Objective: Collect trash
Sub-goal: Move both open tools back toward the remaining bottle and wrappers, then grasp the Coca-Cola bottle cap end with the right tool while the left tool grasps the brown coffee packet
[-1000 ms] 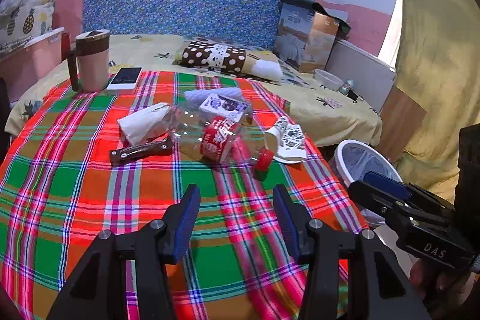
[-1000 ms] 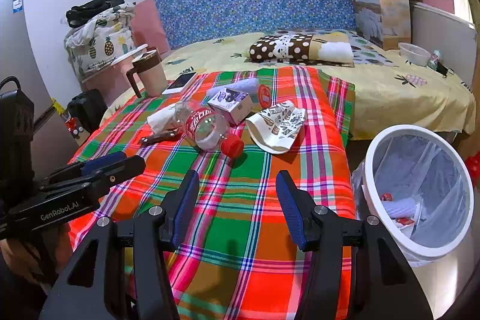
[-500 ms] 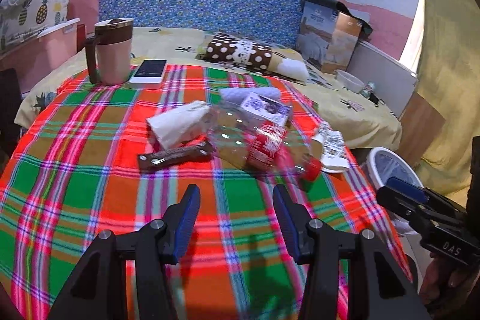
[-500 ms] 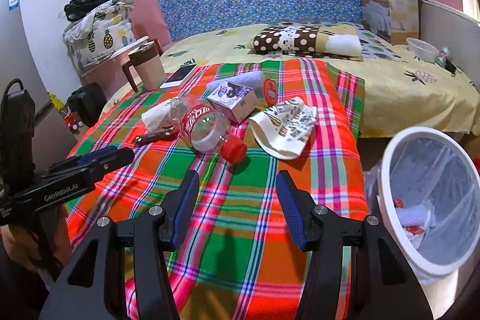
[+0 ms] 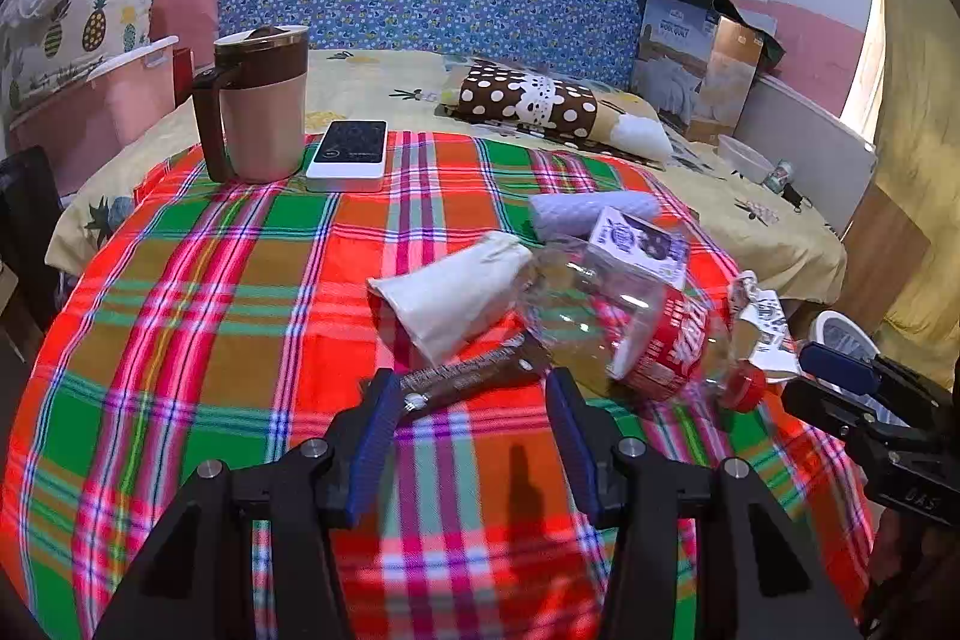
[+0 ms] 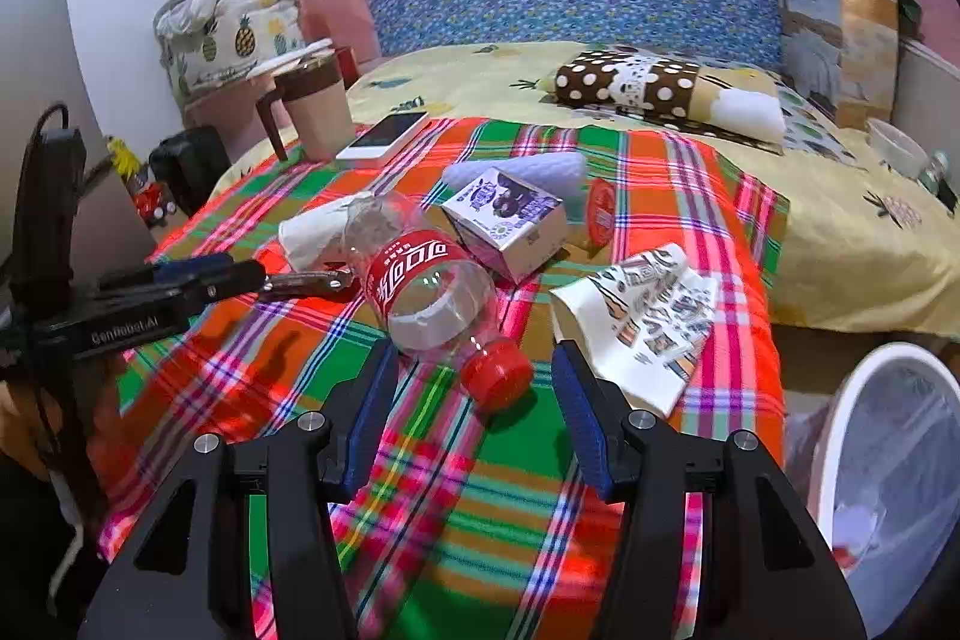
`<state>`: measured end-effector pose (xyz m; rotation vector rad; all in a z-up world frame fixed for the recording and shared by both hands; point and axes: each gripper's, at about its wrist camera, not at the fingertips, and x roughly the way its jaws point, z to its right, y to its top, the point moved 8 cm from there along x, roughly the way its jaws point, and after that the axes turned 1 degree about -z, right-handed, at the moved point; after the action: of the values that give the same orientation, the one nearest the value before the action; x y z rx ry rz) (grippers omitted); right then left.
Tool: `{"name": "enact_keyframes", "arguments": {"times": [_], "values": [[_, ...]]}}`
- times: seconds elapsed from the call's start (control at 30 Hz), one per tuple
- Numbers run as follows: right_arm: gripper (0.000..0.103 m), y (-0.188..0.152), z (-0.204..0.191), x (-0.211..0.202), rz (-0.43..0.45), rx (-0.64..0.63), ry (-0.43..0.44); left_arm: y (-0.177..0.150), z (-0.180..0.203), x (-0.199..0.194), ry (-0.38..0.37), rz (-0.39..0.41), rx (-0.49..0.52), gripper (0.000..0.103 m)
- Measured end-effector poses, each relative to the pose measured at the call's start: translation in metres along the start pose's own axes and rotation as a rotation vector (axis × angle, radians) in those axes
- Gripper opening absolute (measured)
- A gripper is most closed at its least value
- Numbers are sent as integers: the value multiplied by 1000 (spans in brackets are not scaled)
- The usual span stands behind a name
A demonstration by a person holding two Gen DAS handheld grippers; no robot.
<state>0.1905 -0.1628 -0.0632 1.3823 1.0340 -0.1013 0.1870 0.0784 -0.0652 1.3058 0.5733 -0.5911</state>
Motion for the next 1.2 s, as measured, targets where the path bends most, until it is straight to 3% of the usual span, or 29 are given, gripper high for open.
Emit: {"name": "enact_keyframes", "arguments": {"times": [0.37,0.67,0.73,0.8,0.97,1.2], "values": [[55,1,-3,24,-69,-93,0,4,-17,31,-11,-61,49,50],[55,-3,-11,27,-94,-108,28,-15,-8,43,-59,-139,93,50],[50,-4,-13,25,-92,-100,37,-17,-4,41,-65,-142,103,50],[35,-3,-14,26,-90,-87,51,-19,-1,39,-83,-145,106,50],[34,-8,-14,22,-90,-59,50,-28,3,35,-82,-159,123,50],[34,-15,-10,6,-78,-18,56,-35,29,14,-187,-142,147,50]]}}
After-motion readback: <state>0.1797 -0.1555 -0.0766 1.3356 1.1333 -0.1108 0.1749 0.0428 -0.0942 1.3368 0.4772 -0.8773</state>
